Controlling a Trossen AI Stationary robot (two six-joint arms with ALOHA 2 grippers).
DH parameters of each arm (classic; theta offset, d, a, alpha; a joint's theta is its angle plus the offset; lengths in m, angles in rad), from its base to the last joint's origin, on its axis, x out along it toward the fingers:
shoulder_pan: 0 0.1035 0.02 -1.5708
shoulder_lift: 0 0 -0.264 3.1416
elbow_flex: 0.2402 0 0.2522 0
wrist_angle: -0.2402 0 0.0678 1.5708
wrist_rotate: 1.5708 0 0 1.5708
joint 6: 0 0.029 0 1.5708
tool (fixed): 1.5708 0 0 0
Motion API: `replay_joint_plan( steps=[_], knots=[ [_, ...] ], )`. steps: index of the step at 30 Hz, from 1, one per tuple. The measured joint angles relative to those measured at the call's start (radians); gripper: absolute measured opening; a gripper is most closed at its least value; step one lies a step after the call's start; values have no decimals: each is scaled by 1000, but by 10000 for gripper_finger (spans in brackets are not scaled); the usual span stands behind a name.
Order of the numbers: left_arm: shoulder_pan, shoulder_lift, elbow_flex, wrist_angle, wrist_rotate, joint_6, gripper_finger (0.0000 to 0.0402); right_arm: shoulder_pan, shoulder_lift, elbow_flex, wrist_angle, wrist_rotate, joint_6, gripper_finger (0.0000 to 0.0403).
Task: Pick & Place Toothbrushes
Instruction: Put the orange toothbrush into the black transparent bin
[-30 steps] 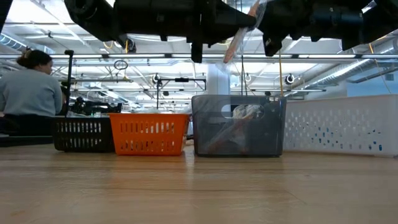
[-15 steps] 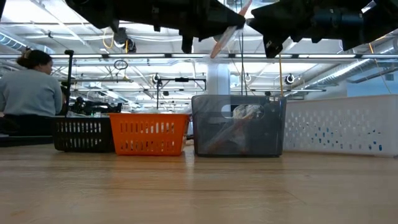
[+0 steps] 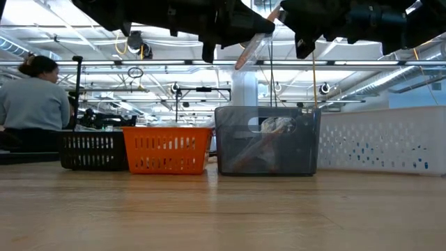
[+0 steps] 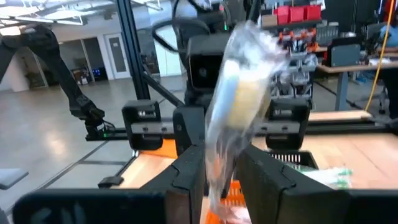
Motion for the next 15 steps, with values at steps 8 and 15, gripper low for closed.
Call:
replay_joint_plan(
  steps=[8, 15],
  knots=[
    [8, 10, 0, -18, 1, -31, 21, 1, 1, 0, 33, 5, -6, 51],
    [8, 10, 0, -26, 2, -15, 21, 2, 1, 0, 26, 1, -4, 8]
  ],
)
